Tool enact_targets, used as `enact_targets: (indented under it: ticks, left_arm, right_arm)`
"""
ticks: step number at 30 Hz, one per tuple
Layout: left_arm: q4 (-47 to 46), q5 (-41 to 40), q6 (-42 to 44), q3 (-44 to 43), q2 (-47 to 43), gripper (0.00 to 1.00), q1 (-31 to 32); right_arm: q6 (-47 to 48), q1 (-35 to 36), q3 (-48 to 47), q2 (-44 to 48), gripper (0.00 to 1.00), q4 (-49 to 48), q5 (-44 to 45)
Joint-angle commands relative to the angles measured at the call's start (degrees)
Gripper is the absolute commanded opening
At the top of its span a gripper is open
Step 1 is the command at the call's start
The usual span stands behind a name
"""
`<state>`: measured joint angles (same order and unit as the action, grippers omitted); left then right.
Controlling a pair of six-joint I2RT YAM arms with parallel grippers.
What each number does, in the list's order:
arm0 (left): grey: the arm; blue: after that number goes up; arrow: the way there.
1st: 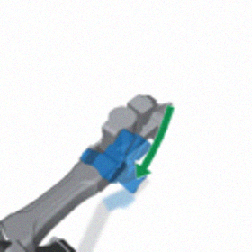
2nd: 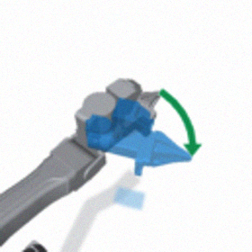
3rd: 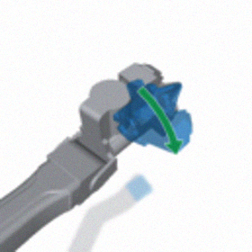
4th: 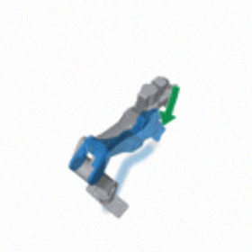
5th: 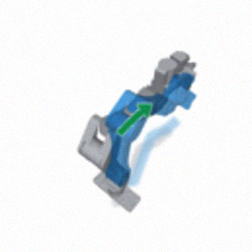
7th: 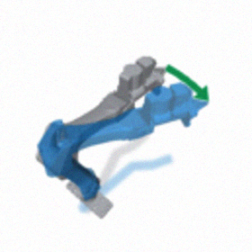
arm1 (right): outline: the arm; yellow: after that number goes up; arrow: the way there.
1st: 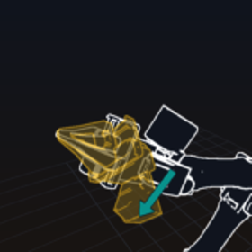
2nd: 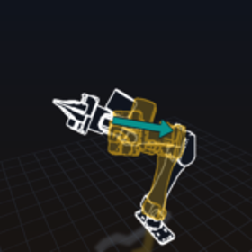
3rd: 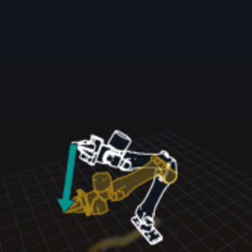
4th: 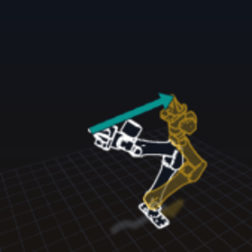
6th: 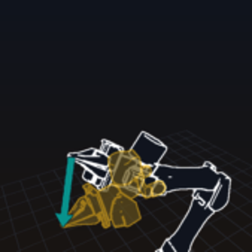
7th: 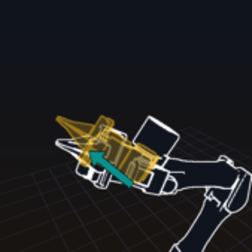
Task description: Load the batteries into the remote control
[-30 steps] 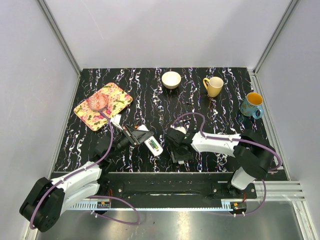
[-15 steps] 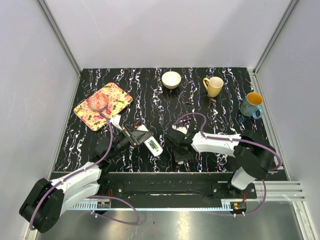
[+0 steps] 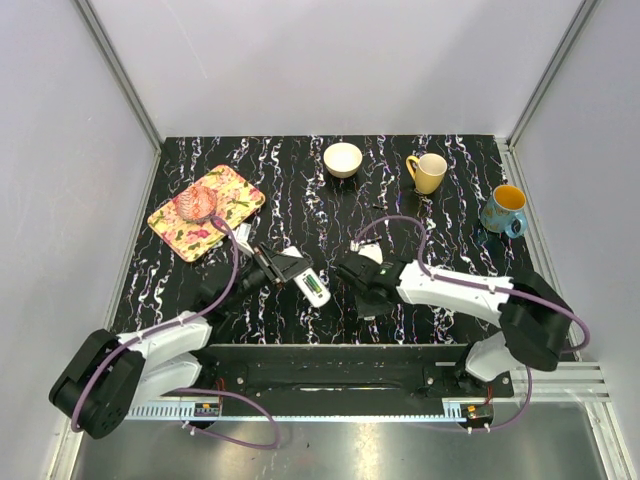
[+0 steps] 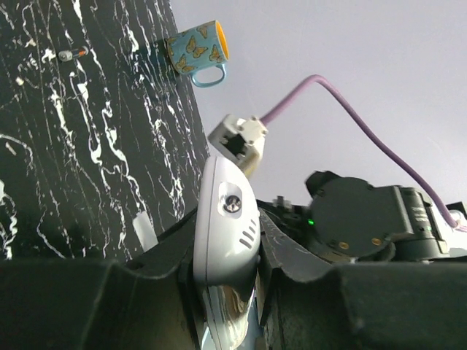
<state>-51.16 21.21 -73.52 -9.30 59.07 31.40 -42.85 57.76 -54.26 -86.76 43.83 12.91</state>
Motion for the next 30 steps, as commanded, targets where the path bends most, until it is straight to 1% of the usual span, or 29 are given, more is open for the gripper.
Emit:
enact_targets:
  ticks: [1, 5, 8, 12, 16, 20, 22, 30]
  left_arm:
    - [-7.0, -0.5, 0.2, -5.1, 3.3, 0.00, -0.2]
    - [-9.7, 0.1, -0.7, -8.1, 8.0, 0.00, -0.2]
    - [-12.5, 0.2, -2.2, -9.6, 11.3, 0.00, -0.2]
    - [-13.0, 0.4, -2.9, -12.0, 14.5, 0.00, -0.1]
    - [-12.6, 1.4, -2.9, -14.4, 17.4, 0.00, 0.0]
    - [-11.6, 2.3, -2.8, -15.6, 18.6, 0.00, 0.2]
    - [-10.7, 3.0, -2.1, -16.4, 19.0, 0.00, 0.5]
    - [-9.1, 4.3, -1.0, -16.2, 19.3, 0.00, 1.7]
  right_arm:
    - [2.8, -0.2, -5.5, 5.3, 0.00, 4.7, 4.9]
    - [7.9, -0.4, -10.1, 10.6, 0.00, 8.4, 6.9]
    - [11.2, -0.4, -15.4, 11.5, 0.00, 13.4, 9.0]
    - [15.6, -0.4, -21.9, 11.7, 0.00, 17.9, 8.2]
    - [20.6, -0.4, -29.9, 10.0, 0.00, 21.7, 2.0]
    - [24.3, -0.5, -33.3, 7.2, 0.00, 23.1, -5.1]
    - [24.9, -0.8, -35.0, 6.1, 0.00, 23.6, -9.0]
    - [26.9, -3.2, -41.4, 1.2, 0.00, 25.5, -19.0]
